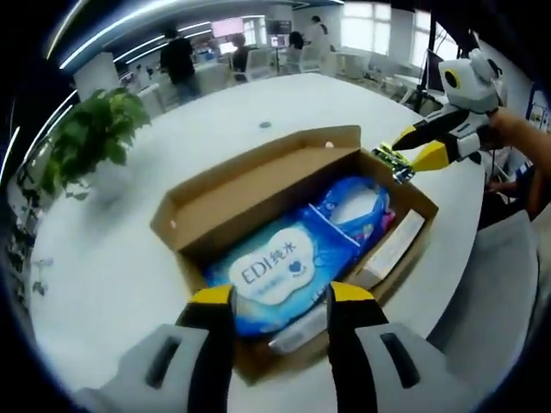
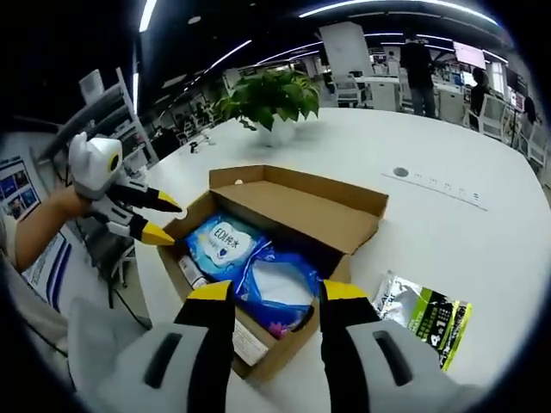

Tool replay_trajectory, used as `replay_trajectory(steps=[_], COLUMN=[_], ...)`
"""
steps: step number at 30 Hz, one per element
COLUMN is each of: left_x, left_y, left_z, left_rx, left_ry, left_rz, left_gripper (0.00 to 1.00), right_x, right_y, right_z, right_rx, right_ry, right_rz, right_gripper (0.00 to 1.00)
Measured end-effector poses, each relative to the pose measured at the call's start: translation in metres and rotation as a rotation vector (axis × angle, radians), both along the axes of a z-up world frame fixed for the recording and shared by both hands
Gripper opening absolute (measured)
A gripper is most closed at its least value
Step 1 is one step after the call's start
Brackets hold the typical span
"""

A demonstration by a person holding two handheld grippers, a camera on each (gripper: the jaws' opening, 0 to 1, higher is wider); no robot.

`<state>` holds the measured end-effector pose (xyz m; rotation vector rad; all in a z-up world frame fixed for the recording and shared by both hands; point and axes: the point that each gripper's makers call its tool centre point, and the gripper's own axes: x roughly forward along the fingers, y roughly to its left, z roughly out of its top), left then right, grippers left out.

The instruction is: Operate the shoe box by opening the lid, removing the specified soft item, and placing it in the target area until the item is outside and the box remains undamaged.

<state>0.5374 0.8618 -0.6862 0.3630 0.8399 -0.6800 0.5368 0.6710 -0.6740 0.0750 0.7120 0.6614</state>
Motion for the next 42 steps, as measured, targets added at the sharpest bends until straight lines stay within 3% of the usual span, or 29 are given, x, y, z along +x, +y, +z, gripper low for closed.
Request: replay_trajectory(steps=[19, 29, 42], left_x=[-0.008, -0.006, -0.007], left_y=[0.051, 0.067, 0.064], left_z=[-0.013, -0.027, -0.040], left_rx=[0.008, 0.001, -0.053], left_ry=[0.000, 0.018, 0.067], left_rz=[0.164, 0.253, 0.297], left_gripper=[0.31, 0.18, 0.07], right_x=[0.016, 0.031, 0.042], right_y=[0.048, 0.066, 0.084], right_z=[-0.015, -0.029, -0.060], right_rx=[-0.008, -0.019, -0.059], right_ry=[0.011, 0.025, 0.068], right_rz=[0.081, 0.104, 0.136], right_gripper=[0.36, 0.35, 0.33])
